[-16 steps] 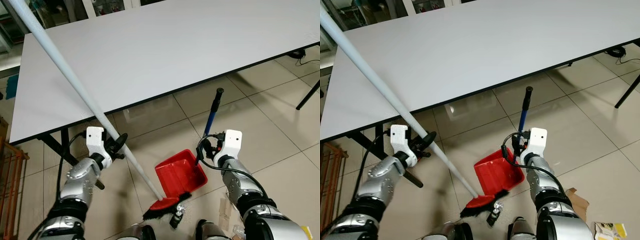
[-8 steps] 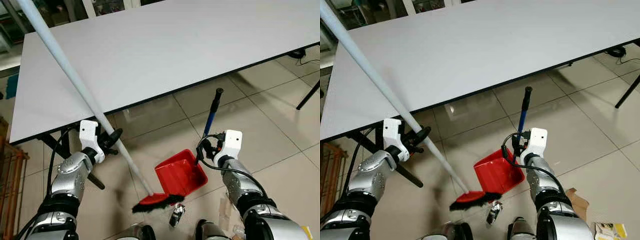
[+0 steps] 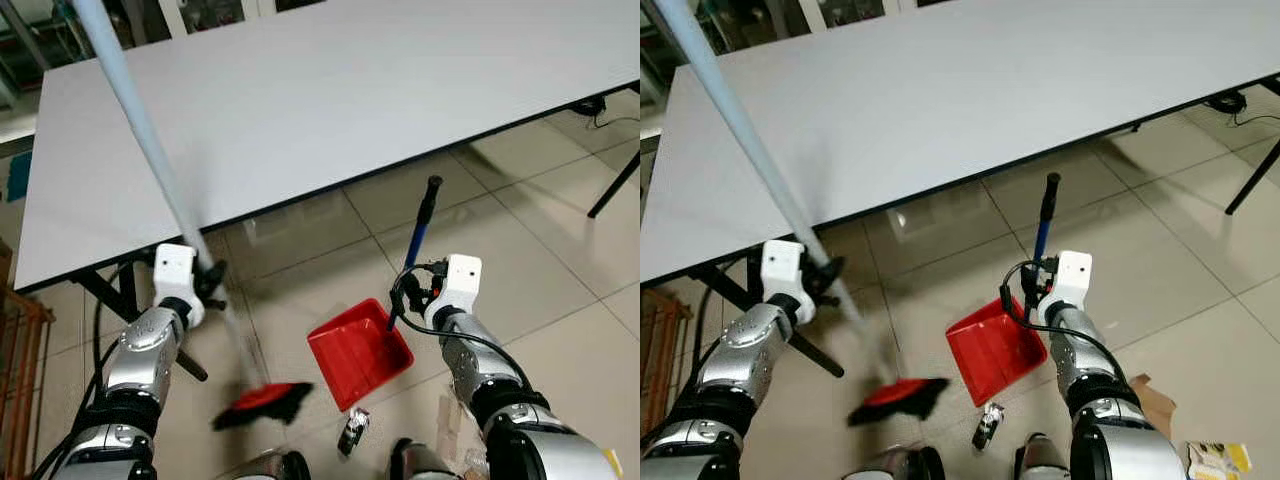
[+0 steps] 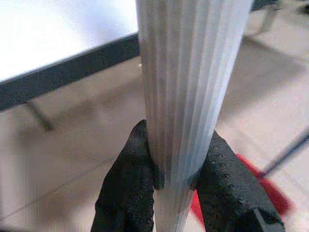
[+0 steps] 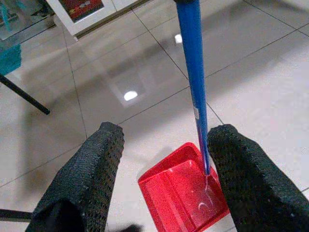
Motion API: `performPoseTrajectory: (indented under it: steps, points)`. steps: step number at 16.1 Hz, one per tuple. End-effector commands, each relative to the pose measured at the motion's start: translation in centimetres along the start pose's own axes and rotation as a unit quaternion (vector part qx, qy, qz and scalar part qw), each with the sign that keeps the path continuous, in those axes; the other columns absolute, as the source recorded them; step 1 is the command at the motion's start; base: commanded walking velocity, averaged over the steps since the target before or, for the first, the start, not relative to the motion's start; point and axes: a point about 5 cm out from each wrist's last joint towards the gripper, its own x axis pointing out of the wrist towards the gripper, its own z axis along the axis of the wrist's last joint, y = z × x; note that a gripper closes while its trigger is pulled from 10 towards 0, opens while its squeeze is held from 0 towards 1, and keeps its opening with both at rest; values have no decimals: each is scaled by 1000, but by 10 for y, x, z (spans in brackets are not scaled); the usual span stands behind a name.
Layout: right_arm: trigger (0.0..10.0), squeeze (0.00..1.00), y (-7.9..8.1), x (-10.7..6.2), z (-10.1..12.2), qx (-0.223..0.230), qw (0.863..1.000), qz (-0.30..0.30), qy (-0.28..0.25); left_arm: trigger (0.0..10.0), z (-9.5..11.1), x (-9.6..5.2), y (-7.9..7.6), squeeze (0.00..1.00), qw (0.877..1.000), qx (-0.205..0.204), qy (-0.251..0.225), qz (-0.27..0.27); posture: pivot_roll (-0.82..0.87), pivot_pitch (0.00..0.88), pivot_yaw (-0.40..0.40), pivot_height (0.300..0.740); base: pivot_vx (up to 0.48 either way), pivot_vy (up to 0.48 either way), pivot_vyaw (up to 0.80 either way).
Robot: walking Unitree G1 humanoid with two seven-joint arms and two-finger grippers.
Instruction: Sweep floor
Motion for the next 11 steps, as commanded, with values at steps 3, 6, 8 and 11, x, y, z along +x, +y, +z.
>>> performPoseTrajectory:
  steps: [3, 6, 8, 11]
  points:
    - [10000, 0, 1, -1, -3, 6, 1000, 0, 2, 10000, -6, -6, 12, 0, 996, 13, -11, 85, -188, 88, 138, 740, 0, 0, 0]
    - [10000, 0, -1, 0, -2, 6, 1000, -2, 1, 10000, -11, -8, 15, 0, 990, 17, -10, 138, -188, 87, 139, 740, 0, 0, 0]
    - [10000, 0, 1, 0, -1, 6, 1000, 0, 1, 10000, -9, -6, 14, 0, 988, 8, -15, 152, -189, 85, 140, 740, 0, 0, 0]
    - [10000, 0, 3, 0, -3, 5, 1000, 2, 2, 10000, -11, -3, 5, 0, 990, 1, -17, 142, -190, 86, 138, 740, 0, 0, 0]
